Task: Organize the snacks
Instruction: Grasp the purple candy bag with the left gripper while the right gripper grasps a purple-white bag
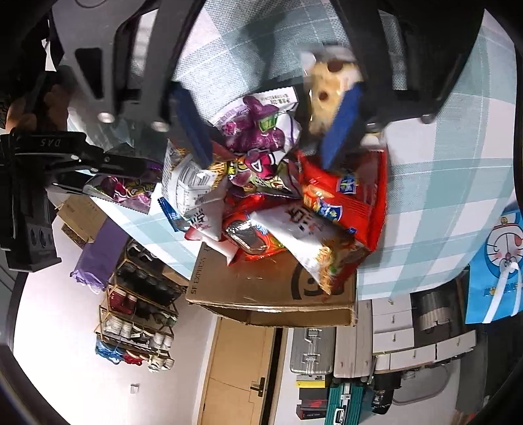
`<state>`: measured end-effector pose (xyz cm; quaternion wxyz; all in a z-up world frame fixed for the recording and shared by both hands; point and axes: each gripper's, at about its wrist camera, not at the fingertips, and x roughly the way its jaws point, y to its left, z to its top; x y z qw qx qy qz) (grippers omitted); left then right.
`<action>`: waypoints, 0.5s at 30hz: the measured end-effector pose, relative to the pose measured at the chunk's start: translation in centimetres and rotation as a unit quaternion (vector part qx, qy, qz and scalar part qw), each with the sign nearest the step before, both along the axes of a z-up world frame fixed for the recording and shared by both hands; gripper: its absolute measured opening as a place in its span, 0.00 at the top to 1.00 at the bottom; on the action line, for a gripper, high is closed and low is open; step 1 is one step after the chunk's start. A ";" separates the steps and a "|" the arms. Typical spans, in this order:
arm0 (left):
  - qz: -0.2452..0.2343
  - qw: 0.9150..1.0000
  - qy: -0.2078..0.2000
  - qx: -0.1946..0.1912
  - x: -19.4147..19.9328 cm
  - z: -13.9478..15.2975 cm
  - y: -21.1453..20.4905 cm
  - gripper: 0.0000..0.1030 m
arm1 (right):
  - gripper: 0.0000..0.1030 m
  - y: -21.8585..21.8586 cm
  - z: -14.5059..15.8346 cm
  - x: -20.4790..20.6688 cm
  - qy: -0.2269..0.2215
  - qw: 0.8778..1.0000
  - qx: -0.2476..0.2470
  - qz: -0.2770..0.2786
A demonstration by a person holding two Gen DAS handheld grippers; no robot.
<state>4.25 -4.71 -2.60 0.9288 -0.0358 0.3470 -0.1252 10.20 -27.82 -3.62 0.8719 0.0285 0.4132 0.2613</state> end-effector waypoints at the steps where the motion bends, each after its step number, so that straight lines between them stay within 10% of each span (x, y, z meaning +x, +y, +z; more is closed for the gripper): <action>1: -0.002 1.000 0.003 -0.001 -0.1 0.0 0.1 0.46 | 0.43 -0.1 0.0 -0.1 0.000 1.000 0.004 0.000; 15: -0.012 0.997 0.067 -0.027 1.4 -1.6 0.4 0.52 | 0.43 -0.4 0.1 -0.4 -0.004 1.000 0.007 0.010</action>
